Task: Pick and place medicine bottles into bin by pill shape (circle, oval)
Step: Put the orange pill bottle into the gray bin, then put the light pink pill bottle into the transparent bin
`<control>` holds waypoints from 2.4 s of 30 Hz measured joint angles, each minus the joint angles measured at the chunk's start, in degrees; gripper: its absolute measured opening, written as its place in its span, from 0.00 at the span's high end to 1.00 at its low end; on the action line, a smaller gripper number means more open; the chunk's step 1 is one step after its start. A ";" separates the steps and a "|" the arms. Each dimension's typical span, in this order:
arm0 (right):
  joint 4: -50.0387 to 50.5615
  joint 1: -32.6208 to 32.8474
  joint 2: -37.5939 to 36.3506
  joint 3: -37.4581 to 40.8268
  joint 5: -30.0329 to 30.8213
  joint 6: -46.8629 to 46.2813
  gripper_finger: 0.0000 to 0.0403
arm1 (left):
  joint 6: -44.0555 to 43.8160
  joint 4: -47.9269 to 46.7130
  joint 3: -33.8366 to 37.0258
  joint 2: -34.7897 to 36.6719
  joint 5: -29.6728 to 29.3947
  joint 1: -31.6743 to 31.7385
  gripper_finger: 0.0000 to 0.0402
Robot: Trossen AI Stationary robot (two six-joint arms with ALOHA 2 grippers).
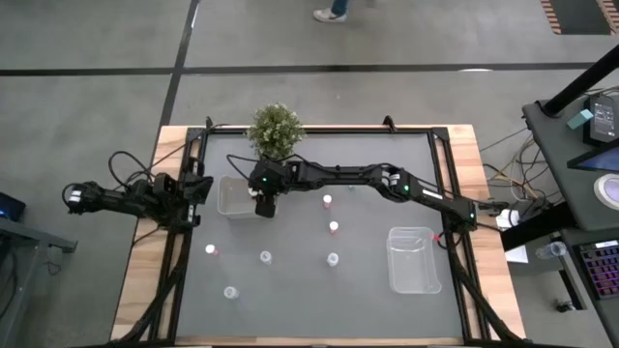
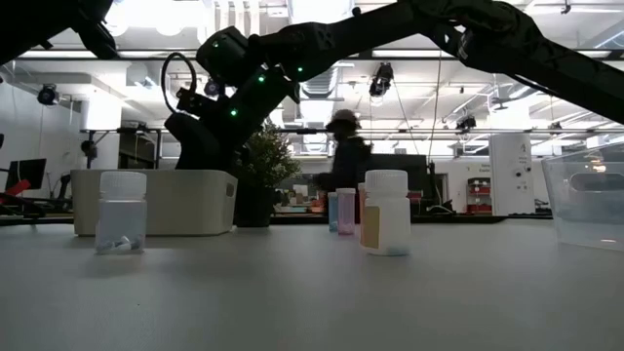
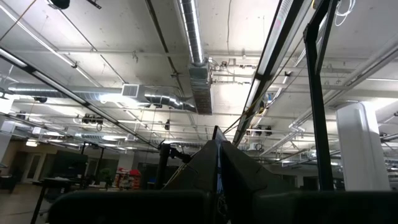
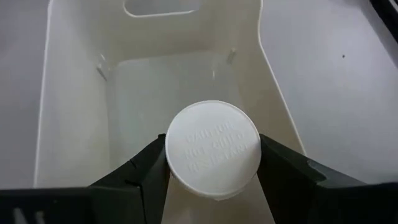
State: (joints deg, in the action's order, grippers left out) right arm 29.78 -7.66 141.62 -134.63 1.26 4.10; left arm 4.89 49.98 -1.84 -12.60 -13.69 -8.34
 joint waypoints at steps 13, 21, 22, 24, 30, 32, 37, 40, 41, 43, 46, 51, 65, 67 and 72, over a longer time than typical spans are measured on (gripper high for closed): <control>0.05 0.00 0.00 0.00 0.22 -1.05 0.36 | 0.02 0.00 0.00 0.00 0.00 0.00 1.00; 0.93 0.00 -0.83 0.05 0.23 -0.93 0.31 | 0.02 0.00 0.00 0.00 0.00 0.00 1.00; 1.67 0.04 -1.52 0.07 0.24 -0.63 0.30 | 0.02 -0.02 0.00 0.00 0.00 0.00 1.00; 4.27 0.38 -3.67 0.09 0.45 0.29 0.30 | 0.02 0.00 0.00 -0.06 0.00 0.00 1.00; 15.30 3.46 -11.11 0.09 4.33 2.14 0.31 | 0.02 -0.16 0.00 -0.09 0.00 0.00 1.00; 18.81 4.97 -13.28 0.57 6.61 2.56 0.33 | 0.02 -0.38 0.02 -0.09 0.00 0.00 1.00; 23.60 9.01 -20.15 4.28 7.98 1.19 0.35 | 0.02 -0.46 0.01 -0.16 0.00 0.00 1.00; 23.79 11.10 -24.79 9.93 8.02 -0.20 0.36 | 0.02 -0.48 0.00 -0.26 0.00 0.00 1.00; 23.49 11.78 -26.32 12.29 8.06 -0.68 0.36 | 0.00 -0.44 0.01 -0.32 0.00 0.00 1.00; 22.06 13.03 -29.95 17.69 8.28 -1.96 0.36 | -0.02 -0.45 0.00 -0.37 0.00 0.00 1.00; 17.82 14.83 -36.14 26.94 9.15 -4.43 0.35 | -0.02 -0.45 0.01 -0.39 0.00 0.00 1.00; 9.70 17.35 -46.41 43.54 9.58 -8.24 0.36 | -0.04 -0.48 0.01 -0.66 0.00 0.00 1.00; -5.88 22.82 -68.32 74.16 12.83 -17.59 0.38 | -3.04 -0.87 0.01 -2.96 -0.01 0.00 1.00; -7.90 23.38 -70.69 77.65 13.49 -16.61 0.39 | -4.60 -0.80 -0.01 -4.21 0.00 0.00 1.00; -18.13 23.65 -76.83 86.82 13.90 -12.20 0.39 | -9.04 0.34 -1.55 -8.68 -0.34 0.00 1.00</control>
State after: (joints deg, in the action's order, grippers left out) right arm 11.65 15.99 64.79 -47.81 15.16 -8.10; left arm -4.15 50.32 -3.39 -21.28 -14.03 -8.34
